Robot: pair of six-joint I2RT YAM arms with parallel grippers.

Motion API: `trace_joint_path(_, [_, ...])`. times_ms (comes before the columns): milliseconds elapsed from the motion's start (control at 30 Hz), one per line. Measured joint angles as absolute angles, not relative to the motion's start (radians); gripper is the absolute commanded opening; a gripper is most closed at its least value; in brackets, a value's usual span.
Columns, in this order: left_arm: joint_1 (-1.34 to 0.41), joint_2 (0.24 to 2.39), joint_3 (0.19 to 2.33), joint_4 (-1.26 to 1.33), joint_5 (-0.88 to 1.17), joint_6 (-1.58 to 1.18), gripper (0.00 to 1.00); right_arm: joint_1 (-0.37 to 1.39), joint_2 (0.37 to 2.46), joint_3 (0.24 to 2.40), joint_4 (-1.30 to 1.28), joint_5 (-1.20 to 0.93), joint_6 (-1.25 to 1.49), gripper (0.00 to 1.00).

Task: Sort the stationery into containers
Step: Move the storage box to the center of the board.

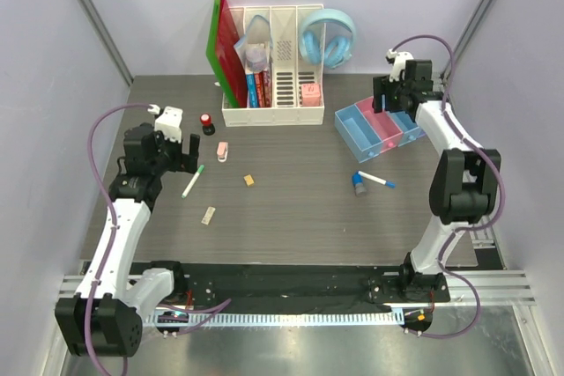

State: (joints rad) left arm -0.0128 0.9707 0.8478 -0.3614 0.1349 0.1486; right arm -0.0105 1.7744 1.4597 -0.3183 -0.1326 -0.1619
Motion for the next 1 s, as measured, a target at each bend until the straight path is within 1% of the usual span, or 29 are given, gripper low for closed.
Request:
trace_joint_path(100, [-0.013, 0.963, 0.826, -0.355, 0.131, 0.160, 1.00, -0.010, 1.861, 1.507, -0.315, -0.124, -0.154, 0.63])
trace_joint_path(300, [-0.013, 0.941, 0.807, -0.355, 0.132, 0.166, 1.00, -0.016, 1.975, 1.588, -0.316, -0.083, -0.147, 0.54])
trace_joint_path(400, [-0.013, 0.936, 0.807, -0.354, 0.132, 0.166, 1.00, -0.020, 1.981, 1.603, -0.313, -0.075, -0.146, 0.51])
trace_joint_path(800, [-0.013, 0.931, 0.807, -0.356, 0.132, 0.170, 1.00, -0.024, 2.014, 1.599, -0.306, -0.069, -0.151, 0.49])
trace_joint_path(1000, [-0.013, 0.926, 0.807, -0.357, 0.132, 0.174, 1.00, -0.024, 2.019, 1.574, -0.307, -0.087, -0.151, 0.38])
